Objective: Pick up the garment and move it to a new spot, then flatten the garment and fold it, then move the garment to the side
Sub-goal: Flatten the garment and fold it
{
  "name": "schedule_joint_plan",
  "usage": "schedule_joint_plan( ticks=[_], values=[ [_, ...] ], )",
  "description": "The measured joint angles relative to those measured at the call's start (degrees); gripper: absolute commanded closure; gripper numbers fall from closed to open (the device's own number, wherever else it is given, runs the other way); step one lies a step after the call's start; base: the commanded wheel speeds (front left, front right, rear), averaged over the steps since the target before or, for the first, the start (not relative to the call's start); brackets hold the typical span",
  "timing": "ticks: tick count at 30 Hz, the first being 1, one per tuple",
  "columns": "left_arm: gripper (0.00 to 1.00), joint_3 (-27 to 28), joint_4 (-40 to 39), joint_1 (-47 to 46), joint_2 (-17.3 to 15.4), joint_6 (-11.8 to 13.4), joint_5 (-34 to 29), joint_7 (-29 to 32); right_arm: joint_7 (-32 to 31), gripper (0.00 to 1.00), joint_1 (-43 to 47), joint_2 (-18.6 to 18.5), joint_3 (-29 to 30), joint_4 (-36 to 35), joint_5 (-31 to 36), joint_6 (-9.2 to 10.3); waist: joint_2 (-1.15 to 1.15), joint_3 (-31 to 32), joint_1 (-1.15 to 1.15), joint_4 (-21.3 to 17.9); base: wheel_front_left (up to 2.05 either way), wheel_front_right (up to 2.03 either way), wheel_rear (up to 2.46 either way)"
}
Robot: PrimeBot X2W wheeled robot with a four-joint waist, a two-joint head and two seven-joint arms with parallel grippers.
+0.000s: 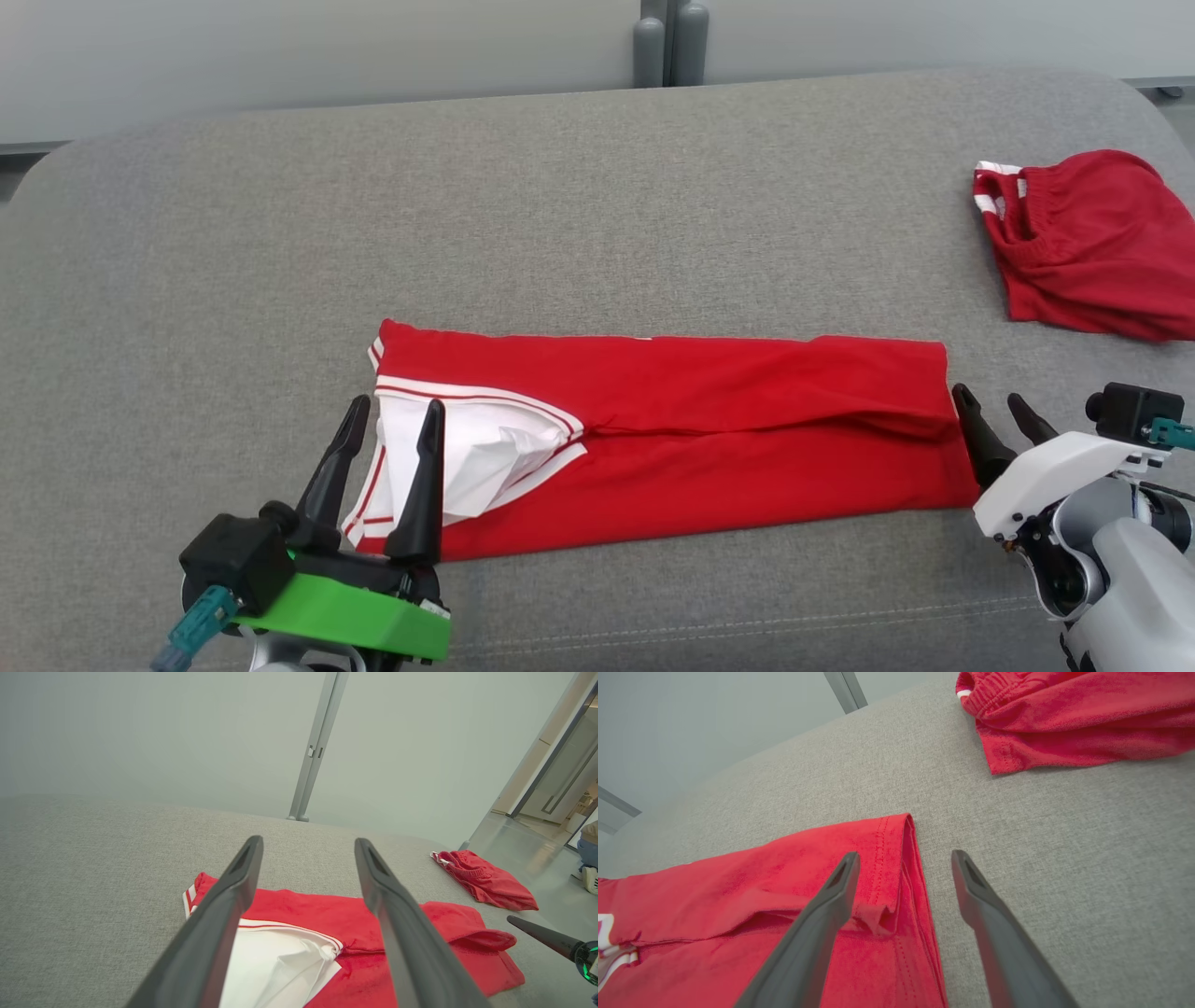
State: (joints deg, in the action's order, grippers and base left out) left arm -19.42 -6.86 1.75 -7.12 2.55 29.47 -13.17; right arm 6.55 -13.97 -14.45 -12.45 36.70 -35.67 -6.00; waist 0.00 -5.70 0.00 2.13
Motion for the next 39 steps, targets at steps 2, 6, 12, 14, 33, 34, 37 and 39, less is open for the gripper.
schedule_joint_plan(
  ticks=[2, 6, 12, 14, 33, 34, 37, 39],
  values=[
    [0.0, 0.1, -0.2, 0.0, 0.2, 0.1, 0.0, 0.0, -1.2, 0.0, -0.8, -0.1, 0.4, 1.4, -0.2, 0.13, 0.0, -0.3, 0.0, 0.7, 0.0, 0.0, 0.0],
    [0.0, 0.4, -0.8, 0.0, 0.3, 0.5, 0.0, -0.1, -3.0, 0.0, -2.5, -0.1, 0.7, 3.3, -1.0, 0.1, 0.0, -1.1, 0.0, 2.0, 0.0, 0.0, 0.0],
    [0.0, 0.7, -1.2, 0.0, 0.3, 0.6, 0.0, -0.1, -6.4, 0.0, -4.3, -0.1, 0.5, 7.0, -1.6, 0.24, 0.0, -2.7, 0.0, 3.3, 0.0, 0.0, 0.0],
    [0.0, 0.9, -1.3, 0.0, 0.3, 0.6, 0.0, -0.1, -6.9, 0.0, -4.4, -0.1, 0.3, 7.8, -1.6, 0.49, 0.0, -3.1, 0.0, 3.6, 0.0, 0.0, 0.0],
    [0.0, 1.5, -1.5, 0.0, 0.4, 1.1, -1.0, -0.6, -8.6, 1.0, -6.1, 0.5, -1.0, 8.7, -4.5, -1.05, 0.0, -4.1, 0.0, 2.4, 0.0, 0.0, 0.0],
    [0.0, 1.6, -1.5, 0.0, 0.4, 1.1, -1.0, -0.6, -8.6, 1.0, -6.3, 0.5, -0.8, 8.7, -4.9, -1.07, 0.0, -4.1, 0.0, 2.3, 0.0, 0.0, 0.0],
    [0.0, 1.7, -1.5, 0.0, 0.4, 1.1, -1.0, -0.6, -8.6, 1.0, -7.1, 0.4, -0.3, 8.7, -5.8, -1.07, 0.0, -4.2, 0.0, 1.9, 0.0, 0.0, 0.0],
    [0.0, 1.7, -1.5, 0.0, 0.4, 1.1, -1.0, -0.6, -8.6, 1.0, -7.9, -0.2, -0.1, 8.6, -5.9, -1.07, 0.0, -4.2, 0.0, 1.7, 0.0, 0.0, 0.0]
  ],
)
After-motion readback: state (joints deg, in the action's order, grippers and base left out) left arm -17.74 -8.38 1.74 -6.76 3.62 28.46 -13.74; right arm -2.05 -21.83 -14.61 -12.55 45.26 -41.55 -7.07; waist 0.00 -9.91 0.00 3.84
